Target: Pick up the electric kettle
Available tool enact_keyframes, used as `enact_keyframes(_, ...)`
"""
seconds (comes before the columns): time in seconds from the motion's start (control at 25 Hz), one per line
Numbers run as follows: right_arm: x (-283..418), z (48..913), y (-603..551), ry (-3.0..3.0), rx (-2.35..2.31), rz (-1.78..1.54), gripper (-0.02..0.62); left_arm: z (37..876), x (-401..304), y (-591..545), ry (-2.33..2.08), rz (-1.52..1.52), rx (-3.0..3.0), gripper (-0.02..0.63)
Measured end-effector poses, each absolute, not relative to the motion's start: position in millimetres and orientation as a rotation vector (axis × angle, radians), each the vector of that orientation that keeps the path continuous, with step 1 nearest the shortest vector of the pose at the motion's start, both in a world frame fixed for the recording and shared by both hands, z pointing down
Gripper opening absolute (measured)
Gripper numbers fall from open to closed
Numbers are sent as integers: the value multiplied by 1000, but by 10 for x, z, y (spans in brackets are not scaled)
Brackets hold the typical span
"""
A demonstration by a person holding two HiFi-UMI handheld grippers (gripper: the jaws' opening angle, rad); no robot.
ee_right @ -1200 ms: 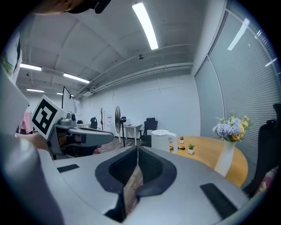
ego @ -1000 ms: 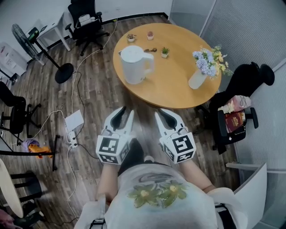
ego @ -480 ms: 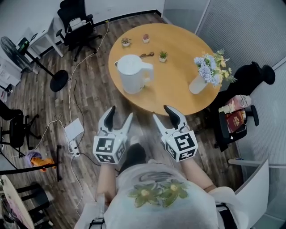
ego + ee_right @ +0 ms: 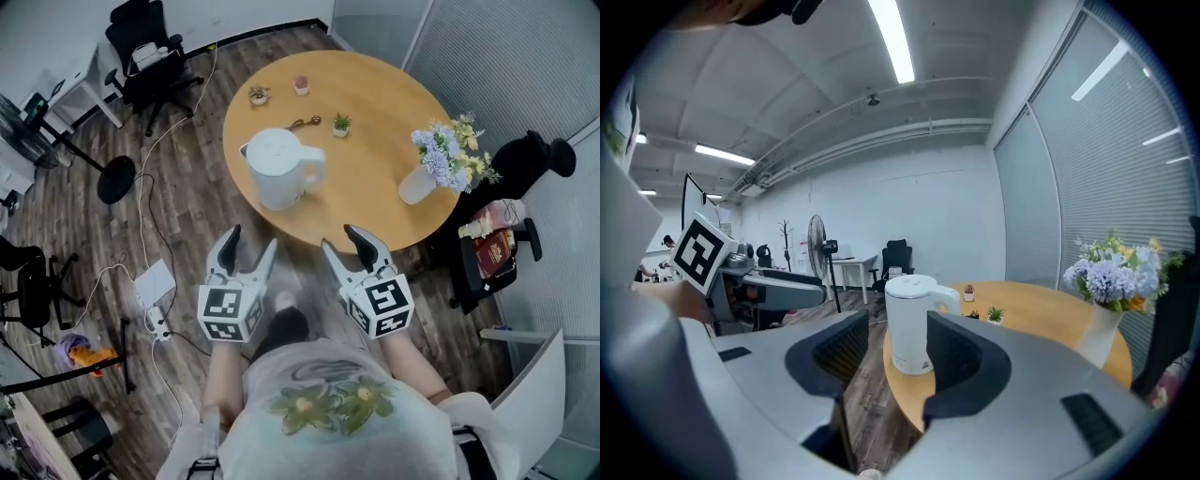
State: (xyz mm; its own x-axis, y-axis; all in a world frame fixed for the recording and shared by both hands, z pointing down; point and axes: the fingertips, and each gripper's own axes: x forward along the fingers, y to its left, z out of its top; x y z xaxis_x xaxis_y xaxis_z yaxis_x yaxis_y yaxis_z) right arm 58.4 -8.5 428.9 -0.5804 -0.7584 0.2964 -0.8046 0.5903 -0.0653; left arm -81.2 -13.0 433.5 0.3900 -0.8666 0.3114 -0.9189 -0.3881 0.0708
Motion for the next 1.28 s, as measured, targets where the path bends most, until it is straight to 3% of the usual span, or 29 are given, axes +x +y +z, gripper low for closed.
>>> enact_keyframes(1.28, 174, 4741, -981, -2419, 1408, 373, 187, 4637, -1532, -1412, -1405, 152, 2252, 268)
